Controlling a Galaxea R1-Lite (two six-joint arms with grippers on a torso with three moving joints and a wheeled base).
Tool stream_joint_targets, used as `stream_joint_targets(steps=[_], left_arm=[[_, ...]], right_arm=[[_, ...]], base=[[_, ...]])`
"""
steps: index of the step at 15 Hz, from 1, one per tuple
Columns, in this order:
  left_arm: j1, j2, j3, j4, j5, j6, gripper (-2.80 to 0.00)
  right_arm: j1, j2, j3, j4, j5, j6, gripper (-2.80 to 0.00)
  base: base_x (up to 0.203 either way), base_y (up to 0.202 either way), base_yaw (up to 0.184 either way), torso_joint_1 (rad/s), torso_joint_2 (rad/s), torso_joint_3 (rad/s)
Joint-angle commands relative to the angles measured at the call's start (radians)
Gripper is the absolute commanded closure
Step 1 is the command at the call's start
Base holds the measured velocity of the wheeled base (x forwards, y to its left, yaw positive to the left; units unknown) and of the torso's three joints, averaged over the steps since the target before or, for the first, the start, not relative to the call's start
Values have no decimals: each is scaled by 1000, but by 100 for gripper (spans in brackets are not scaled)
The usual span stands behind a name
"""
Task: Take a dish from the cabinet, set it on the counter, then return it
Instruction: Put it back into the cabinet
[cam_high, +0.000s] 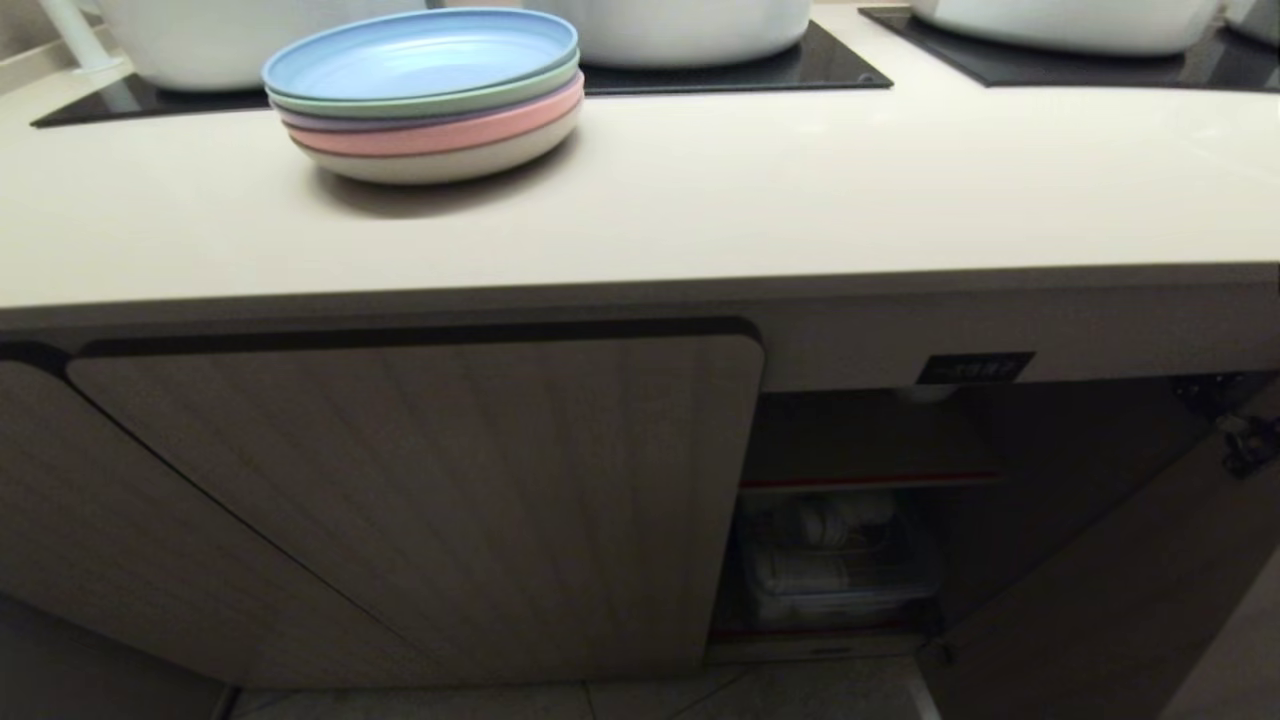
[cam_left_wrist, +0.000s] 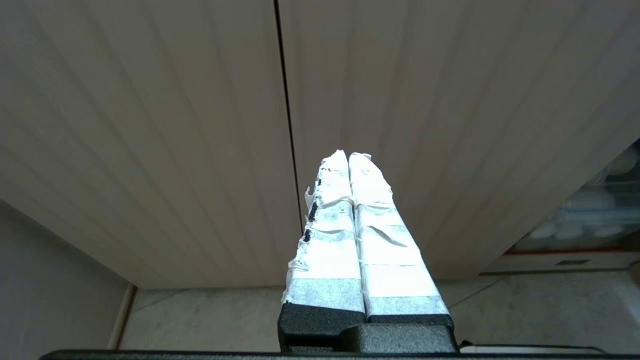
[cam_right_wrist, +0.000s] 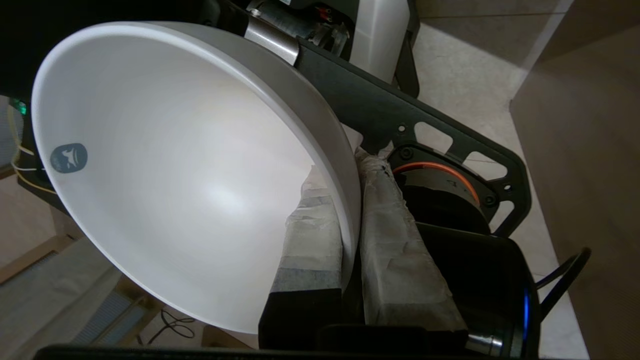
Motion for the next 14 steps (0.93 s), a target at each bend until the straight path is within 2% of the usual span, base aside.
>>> stream_joint_targets(steps=[1,11,14], left_arm=[[0,0,0,-1,-1,-1,0],[0,0,0,-1,0,-1,0],[0,0,0,-1,-1,-1,0]], right_arm=[[-1,0,0,5,1,-1,0],[-1,0,-2,14,1,-1,0],[0,0,0,23,1,-2,0]], base=[[0,0,0,-192,479,283],[0,0,0,-152,467,304],[0,0,0,-44,176,132]])
